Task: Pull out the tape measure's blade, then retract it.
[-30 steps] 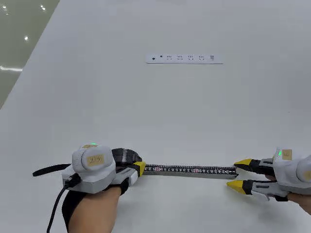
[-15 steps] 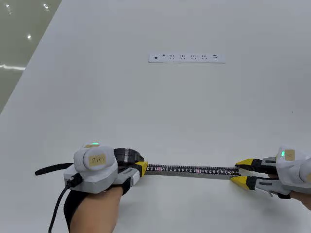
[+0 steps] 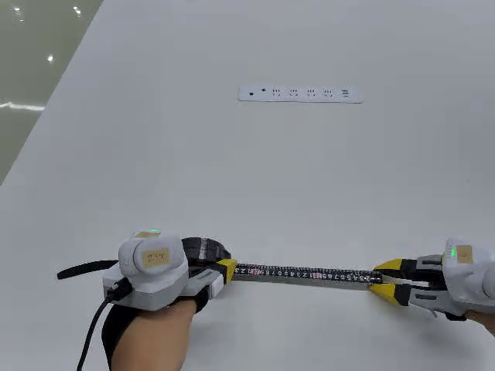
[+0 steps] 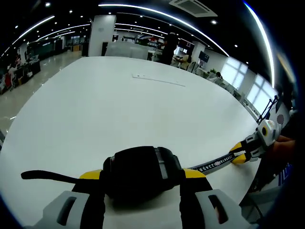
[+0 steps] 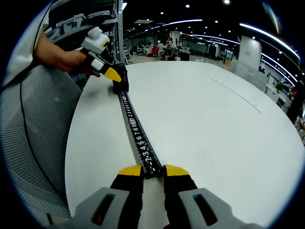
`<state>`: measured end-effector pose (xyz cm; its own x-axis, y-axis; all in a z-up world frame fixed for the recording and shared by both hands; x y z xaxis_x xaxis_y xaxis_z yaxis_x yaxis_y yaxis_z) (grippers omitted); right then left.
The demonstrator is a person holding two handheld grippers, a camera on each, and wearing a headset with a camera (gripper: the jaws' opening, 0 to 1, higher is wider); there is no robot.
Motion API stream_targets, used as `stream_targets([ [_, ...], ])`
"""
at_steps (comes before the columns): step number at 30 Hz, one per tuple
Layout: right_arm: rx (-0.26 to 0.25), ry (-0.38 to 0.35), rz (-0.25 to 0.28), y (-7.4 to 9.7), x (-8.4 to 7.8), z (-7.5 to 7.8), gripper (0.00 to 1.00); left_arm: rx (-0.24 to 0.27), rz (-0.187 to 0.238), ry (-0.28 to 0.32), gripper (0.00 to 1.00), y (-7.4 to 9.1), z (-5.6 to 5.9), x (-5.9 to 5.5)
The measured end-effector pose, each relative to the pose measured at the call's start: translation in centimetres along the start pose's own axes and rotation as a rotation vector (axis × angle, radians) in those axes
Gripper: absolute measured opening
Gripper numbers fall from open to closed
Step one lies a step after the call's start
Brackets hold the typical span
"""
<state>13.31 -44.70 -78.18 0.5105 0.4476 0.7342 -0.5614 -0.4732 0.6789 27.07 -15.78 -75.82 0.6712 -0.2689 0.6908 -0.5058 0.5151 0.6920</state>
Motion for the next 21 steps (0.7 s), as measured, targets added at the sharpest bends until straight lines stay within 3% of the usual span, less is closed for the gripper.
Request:
stream_targets([
  [11, -0.010, -0.032, 0.013, -0.11, 0.02, 0.01, 0.14, -0.004, 0.016, -0.001, 0.60, 0.27, -0.04, 0.06],
  [17, -0.007, -0.033, 0.014, -0.18, 0.00, 0.05, 0.14, -0.008, 0.022, 0.031, 0.60, 0.30, -0.10, 0.11],
  [21, -0.006, -0.035, 0.016, -0.19, 0.06, 0.07, 0.14, 0.003, 0.009, 0.010, 0.59, 0.22, 0.02, 0.11],
])
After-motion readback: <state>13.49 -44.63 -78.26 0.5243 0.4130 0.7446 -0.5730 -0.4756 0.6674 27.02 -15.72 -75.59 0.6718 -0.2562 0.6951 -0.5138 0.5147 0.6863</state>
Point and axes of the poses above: the centre of the closed fingertips' face, and the gripper's own axes: y roughly backward along the fingers, z roughly to its right, x roughly out of its top, the point moved 5 cm from there along y, roughly backward along the fingers, and after that the axes turned 1 degree about -z, right-handed, at the moved point
